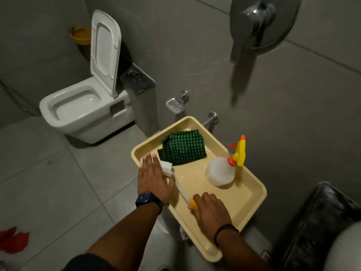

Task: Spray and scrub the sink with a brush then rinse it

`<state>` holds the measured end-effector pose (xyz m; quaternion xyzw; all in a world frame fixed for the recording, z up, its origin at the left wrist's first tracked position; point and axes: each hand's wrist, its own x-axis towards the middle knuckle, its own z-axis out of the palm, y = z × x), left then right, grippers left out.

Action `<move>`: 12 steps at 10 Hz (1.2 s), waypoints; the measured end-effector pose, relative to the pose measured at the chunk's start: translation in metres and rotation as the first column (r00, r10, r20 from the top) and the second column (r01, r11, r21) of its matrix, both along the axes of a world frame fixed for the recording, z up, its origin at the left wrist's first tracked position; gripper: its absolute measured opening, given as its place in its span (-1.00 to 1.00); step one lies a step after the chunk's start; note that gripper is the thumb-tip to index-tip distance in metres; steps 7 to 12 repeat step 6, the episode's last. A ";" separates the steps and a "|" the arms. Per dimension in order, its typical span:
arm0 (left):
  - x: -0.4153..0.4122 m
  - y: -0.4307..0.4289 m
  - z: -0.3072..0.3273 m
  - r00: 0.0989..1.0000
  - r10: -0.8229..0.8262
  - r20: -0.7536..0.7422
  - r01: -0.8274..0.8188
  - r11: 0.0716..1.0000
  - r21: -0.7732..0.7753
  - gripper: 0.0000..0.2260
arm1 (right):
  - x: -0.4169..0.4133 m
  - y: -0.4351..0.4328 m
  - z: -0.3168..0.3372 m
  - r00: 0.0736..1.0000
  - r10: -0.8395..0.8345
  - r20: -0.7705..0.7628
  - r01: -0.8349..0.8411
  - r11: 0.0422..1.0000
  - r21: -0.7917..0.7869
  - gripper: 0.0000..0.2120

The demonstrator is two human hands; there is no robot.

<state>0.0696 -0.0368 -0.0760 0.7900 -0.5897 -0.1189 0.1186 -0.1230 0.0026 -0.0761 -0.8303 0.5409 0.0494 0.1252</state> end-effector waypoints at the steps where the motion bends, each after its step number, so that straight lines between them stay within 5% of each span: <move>1: -0.001 0.001 -0.011 1.000 0.000 0.008 0.000 1.000 0.015 -0.23 | 0.004 -0.002 -0.012 1.000 -0.006 -0.008 0.006 1.000 0.027 -0.67; 4: -0.001 -0.001 -0.012 0.996 -0.024 0.087 0.018 0.997 0.069 -0.24 | 0.013 -0.001 -0.031 0.999 -0.043 0.005 0.042 0.988 0.150 -0.66; 6: -0.011 -0.005 0.009 0.989 -0.127 0.079 0.124 0.991 0.044 -0.23 | 0.002 0.004 -0.005 0.979 -0.174 0.102 0.173 0.985 0.013 -0.52; 12: -0.011 -0.005 0.009 0.989 -0.127 0.079 0.124 0.991 0.044 -0.23 | 0.002 0.004 -0.005 0.979 -0.174 0.102 0.173 0.985 0.013 -0.52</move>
